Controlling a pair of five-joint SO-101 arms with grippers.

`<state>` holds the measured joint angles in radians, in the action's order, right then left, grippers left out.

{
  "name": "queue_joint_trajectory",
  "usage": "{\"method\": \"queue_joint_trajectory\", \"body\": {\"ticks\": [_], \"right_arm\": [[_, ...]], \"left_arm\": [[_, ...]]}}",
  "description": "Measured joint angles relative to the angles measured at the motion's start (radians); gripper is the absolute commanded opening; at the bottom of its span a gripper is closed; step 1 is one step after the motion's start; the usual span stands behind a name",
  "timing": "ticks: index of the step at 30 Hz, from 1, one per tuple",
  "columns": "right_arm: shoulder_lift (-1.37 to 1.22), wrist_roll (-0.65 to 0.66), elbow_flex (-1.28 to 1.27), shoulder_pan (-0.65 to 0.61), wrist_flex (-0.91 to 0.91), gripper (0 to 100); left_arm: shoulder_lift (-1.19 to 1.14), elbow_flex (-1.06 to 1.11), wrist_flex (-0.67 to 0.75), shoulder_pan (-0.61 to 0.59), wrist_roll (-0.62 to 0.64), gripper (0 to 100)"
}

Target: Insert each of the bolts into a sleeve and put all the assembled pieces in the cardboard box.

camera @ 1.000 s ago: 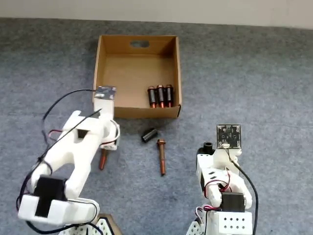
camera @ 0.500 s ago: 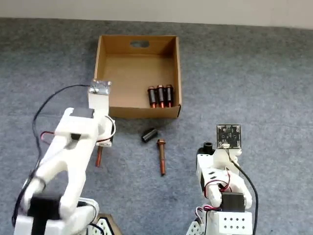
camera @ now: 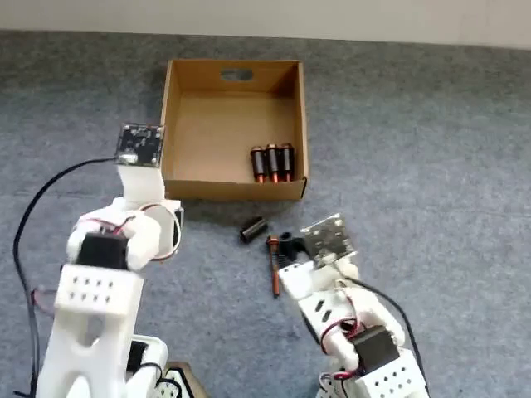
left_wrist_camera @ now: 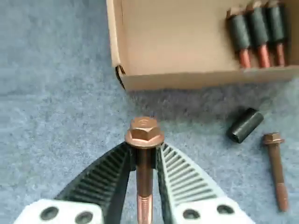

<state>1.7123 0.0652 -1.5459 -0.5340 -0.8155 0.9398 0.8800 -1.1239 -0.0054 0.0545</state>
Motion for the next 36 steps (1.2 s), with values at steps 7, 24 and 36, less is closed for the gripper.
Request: {"method": "queue_joint_trajectory", "body": {"ticks": [7,24,36], "right_arm": [[0.000,0.000,-0.075,-0.135,0.371,0.6],[0.002,0.000,-0.130,-0.169,0.753,0.6],[0.002,0.000,-0.130,-0.169,0.753,0.6]], "left_arm": [[0.313,0.118,0.107,0.000,0.000,1],[0.804,0.358,0.572,0.316,0.107,1],[0.517,0.206,0.690,0.371,0.255,1]]}}
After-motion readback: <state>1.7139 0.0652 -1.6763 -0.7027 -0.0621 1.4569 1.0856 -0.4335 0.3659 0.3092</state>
